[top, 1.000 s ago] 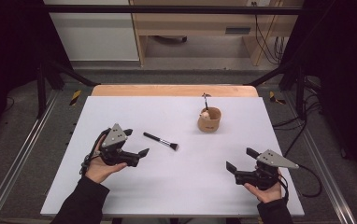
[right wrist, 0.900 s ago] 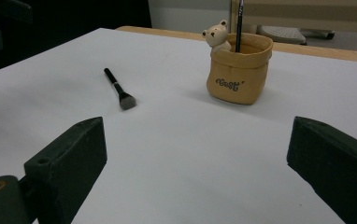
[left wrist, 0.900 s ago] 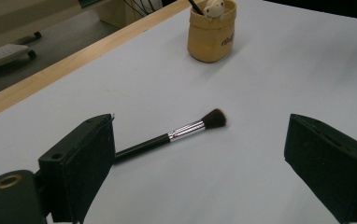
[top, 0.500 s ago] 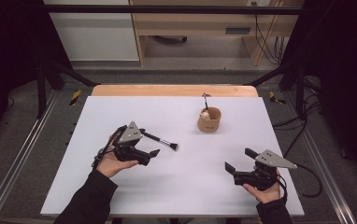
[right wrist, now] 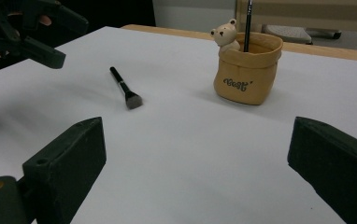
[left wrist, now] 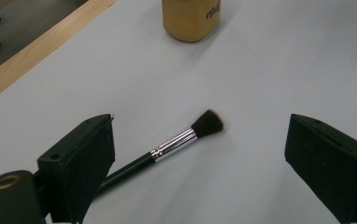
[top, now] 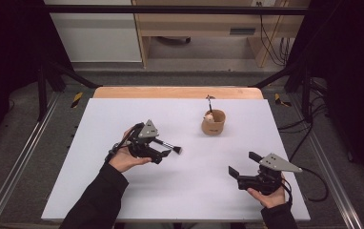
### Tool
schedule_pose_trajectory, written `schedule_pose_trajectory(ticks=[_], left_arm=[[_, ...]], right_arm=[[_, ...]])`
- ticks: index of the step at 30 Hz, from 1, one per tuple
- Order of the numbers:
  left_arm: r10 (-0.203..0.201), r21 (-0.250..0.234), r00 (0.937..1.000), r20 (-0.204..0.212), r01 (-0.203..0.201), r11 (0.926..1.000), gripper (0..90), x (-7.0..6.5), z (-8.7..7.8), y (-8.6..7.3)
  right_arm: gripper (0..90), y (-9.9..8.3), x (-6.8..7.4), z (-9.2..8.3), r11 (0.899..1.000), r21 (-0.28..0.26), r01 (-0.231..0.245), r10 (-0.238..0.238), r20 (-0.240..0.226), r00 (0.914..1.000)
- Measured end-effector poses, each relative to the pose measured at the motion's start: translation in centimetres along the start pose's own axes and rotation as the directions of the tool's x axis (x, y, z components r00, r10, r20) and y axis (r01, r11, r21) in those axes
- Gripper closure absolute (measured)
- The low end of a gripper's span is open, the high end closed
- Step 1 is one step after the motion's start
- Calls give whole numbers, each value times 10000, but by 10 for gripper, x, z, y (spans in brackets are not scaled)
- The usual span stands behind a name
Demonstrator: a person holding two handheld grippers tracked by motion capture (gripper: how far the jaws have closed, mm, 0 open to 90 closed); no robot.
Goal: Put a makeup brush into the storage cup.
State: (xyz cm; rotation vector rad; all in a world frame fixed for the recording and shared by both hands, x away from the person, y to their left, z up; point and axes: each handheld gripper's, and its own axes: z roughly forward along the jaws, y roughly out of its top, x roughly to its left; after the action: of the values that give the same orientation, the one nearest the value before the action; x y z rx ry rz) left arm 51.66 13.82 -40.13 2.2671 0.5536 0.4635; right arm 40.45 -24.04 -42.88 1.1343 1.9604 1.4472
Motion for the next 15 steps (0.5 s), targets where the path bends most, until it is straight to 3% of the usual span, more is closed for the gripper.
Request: schedule_pose_trajectory(ticks=[15], left_arm=[[-152, 864, 9998, -114, 161, 9961, 80, 13, 34, -8]], right_arm=[[48, 0, 1, 1, 10000, 23, 21, -21, -59, 10000]])
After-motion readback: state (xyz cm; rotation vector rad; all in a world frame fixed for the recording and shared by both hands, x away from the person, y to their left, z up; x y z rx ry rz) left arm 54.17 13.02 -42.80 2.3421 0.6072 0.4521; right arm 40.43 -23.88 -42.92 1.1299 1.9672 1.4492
